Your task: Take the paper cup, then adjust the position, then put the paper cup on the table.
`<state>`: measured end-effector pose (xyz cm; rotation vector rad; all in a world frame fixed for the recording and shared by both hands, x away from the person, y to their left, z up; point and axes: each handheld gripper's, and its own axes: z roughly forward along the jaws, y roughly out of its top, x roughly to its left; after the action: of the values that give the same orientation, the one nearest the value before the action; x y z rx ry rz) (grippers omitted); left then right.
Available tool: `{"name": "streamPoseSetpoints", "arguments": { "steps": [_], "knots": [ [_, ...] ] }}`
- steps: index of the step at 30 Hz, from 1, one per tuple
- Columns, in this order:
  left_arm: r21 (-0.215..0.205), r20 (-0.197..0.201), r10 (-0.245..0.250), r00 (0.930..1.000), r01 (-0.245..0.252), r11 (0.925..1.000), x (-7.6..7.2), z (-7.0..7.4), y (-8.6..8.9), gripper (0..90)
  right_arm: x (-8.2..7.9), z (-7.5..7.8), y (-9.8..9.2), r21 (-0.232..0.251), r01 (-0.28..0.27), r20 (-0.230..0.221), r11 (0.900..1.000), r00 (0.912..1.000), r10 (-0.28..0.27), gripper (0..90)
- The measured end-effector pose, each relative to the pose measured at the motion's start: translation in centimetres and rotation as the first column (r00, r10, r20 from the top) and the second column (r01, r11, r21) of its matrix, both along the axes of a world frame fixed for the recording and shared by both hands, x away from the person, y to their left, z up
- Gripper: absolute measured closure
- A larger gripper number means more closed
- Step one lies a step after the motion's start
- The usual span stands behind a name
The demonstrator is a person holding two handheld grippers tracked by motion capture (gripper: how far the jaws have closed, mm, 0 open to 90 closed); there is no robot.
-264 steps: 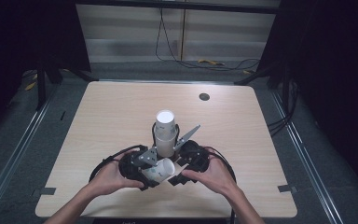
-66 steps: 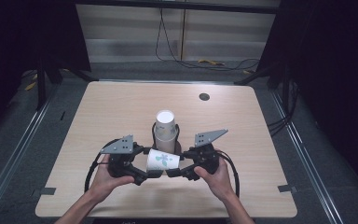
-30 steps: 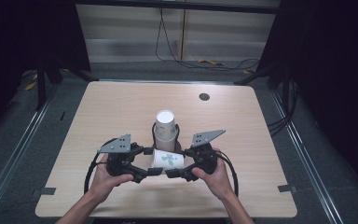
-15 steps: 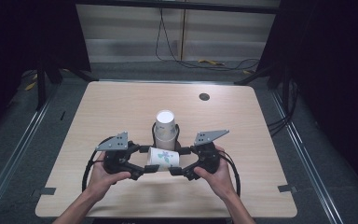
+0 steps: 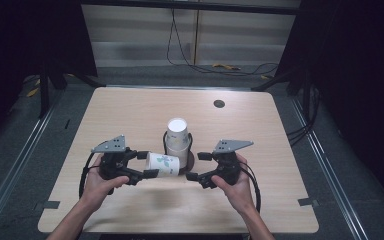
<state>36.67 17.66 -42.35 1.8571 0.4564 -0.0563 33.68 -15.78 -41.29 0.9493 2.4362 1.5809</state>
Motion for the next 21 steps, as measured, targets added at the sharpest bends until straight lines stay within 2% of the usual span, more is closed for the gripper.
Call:
{"name": "streamPoseSetpoints", "arguments": {
  "steps": [4,12,13,14,15,18,21],
  "knots": [
    [-0.018,-0.015,0.041,0.9991,-0.041,0.9990,0.6,0.0,1.5,27.1,-0.1,0.2,-0.8,-0.004,0.035,0.007,0.999,0.9993,-0.035,13.5],
    [0.028,0.016,0.131,0.9912,-0.132,0.9909,1.4,0.5,4.3,27.0,-0.8,0.2,-2.4,-0.010,0.105,0.016,0.994,0.9944,-0.105,13.6],
    [0.022,0.007,0.136,0.9906,-0.137,0.9904,1.6,0.5,4.7,27.0,-0.9,0.2,-2.6,-0.012,0.112,0.015,0.994,0.9936,-0.112,13.6],
    [0.026,0.010,0.148,0.9890,-0.148,0.9886,1.7,0.7,5.0,27.0,-0.9,0.1,-2.8,-0.018,0.119,0.013,0.993,0.9928,-0.119,13.7],
    [0.045,0.029,0.170,0.9850,-0.171,0.9842,1.7,0.9,5.4,27.0,-1.0,0.0,-2.9,-0.027,0.119,0.003,0.993,0.9929,-0.119,14.3],
    [0.053,0.032,0.190,0.9813,-0.191,0.9801,2.1,1.2,6.3,27.0,-1.1,0.0,-3.4,-0.043,0.121,-0.011,0.992,0.9925,-0.122,15.4],
    [0.092,0.029,0.219,0.9754,-0.220,0.9711,2.8,1.3,6.9,27.0,-1.1,-0.1,-3.8,-0.044,0.136,-0.015,0.990,0.9905,-0.136,15.4]
  ]
}}
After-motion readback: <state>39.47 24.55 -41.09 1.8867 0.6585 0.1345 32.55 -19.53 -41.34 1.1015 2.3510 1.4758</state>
